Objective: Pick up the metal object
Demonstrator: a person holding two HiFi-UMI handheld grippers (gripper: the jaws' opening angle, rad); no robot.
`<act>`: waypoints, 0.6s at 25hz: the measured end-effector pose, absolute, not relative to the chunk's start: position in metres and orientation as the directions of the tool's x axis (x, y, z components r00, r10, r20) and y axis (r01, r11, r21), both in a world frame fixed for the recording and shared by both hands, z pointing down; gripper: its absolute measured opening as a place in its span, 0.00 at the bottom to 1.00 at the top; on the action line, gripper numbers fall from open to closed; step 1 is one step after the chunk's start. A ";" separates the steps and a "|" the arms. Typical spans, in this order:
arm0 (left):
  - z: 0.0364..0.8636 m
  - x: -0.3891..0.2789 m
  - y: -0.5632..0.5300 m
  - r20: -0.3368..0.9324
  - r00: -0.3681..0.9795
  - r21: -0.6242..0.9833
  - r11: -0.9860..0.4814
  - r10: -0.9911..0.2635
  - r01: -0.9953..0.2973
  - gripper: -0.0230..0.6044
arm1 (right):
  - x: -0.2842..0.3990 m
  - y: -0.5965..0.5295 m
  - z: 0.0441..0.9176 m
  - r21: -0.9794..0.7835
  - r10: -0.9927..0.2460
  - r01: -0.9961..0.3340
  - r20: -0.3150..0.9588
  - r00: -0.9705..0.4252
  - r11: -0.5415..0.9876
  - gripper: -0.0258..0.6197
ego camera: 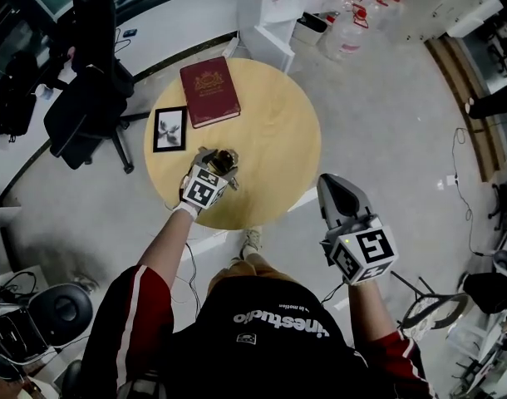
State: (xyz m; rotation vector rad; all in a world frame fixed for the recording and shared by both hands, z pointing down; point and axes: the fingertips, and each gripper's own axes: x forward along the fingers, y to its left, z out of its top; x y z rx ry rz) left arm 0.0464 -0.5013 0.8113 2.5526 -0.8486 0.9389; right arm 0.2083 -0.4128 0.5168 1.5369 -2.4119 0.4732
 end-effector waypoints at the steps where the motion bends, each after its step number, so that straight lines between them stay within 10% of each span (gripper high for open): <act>1: 0.817 0.046 -0.502 0.669 0.610 0.065 -0.784 -0.425 -0.617 0.54 | 0.210 -0.414 0.519 -0.140 -0.829 -0.910 0.378 -0.413 0.390 0.09; 15: 0.839 0.056 -0.509 0.728 0.561 0.053 -0.783 -0.394 -0.619 0.52 | 0.231 -0.414 0.529 -0.124 -0.830 -0.928 0.416 -0.371 0.352 0.09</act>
